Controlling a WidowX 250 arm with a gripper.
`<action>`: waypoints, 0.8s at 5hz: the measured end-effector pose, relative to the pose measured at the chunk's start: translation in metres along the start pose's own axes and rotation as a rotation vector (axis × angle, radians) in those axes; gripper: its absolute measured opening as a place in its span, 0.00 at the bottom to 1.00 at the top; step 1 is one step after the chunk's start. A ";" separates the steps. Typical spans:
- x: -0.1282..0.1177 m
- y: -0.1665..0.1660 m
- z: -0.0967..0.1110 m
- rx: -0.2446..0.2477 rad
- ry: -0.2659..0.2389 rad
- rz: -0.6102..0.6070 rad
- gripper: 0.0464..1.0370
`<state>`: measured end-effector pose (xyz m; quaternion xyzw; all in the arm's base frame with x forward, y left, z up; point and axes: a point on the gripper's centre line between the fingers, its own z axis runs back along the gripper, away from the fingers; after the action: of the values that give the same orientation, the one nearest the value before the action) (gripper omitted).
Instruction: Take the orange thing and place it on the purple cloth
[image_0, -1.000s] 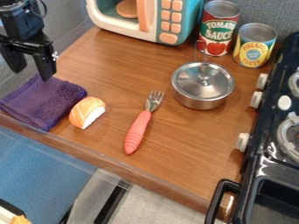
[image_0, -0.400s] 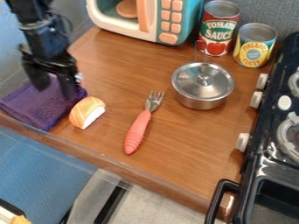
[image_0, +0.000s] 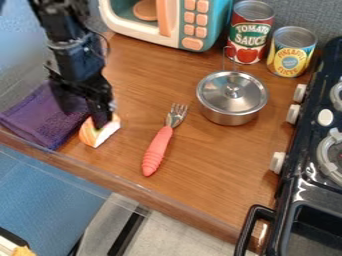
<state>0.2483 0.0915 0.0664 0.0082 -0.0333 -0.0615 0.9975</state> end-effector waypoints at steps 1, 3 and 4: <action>0.002 -0.001 -0.021 0.014 0.036 0.016 0.96; 0.004 -0.004 -0.032 0.040 0.051 0.015 0.62; 0.001 -0.008 -0.031 0.009 0.068 0.005 0.55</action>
<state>0.2501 0.0839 0.0353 0.0147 0.0005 -0.0587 0.9982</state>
